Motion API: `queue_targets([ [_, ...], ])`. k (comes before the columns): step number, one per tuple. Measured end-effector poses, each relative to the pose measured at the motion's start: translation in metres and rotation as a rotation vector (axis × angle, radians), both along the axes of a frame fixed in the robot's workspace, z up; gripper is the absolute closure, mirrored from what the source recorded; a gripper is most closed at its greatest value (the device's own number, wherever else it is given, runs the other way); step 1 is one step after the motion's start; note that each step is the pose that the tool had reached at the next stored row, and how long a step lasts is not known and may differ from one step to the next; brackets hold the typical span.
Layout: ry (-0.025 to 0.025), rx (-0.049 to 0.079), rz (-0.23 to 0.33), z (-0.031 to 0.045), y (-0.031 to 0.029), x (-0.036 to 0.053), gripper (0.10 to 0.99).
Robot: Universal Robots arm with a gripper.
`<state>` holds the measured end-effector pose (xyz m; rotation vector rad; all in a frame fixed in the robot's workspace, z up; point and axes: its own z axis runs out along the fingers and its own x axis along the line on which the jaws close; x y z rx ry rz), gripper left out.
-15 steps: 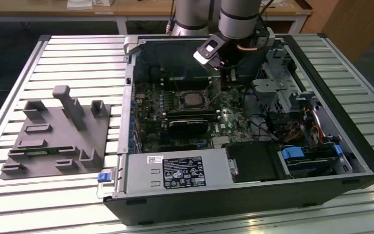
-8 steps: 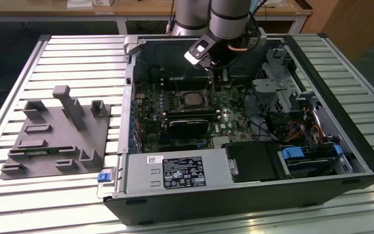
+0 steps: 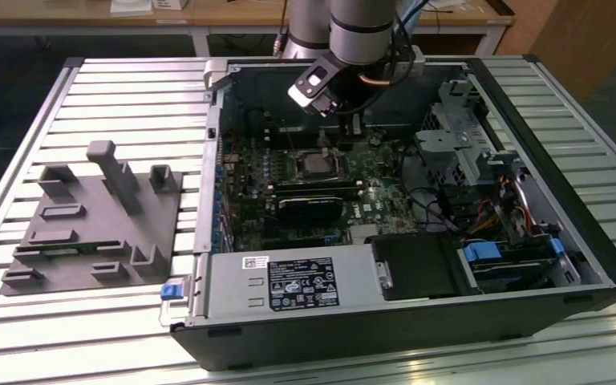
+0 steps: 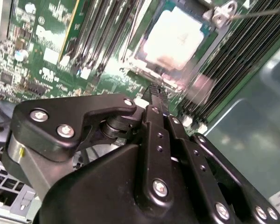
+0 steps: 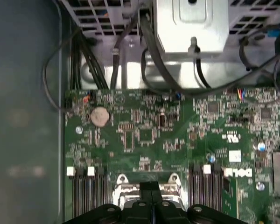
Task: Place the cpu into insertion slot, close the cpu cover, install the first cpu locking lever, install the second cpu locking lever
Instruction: 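Close the cpu cover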
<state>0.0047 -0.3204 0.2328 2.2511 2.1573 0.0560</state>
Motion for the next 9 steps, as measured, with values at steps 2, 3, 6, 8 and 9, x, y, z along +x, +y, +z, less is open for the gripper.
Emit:
queue_targets([
  [2,0.0000,0.000,-0.001,-0.0001,0.0000,-0.0040,0.980],
  [3,0.0000,0.000,-0.001,-0.0001,0.0000,-0.0044,0.980],
  [6,0.0000,0.000,-0.001,-0.0001,0.0000,-0.0044,0.980],
  [8,0.0001,0.000,-0.001,-0.0001,0.0000,-0.0044,0.980],
  [9,0.0051,0.001,-0.001,-0.0003,0.0001,-0.0043,0.980],
])
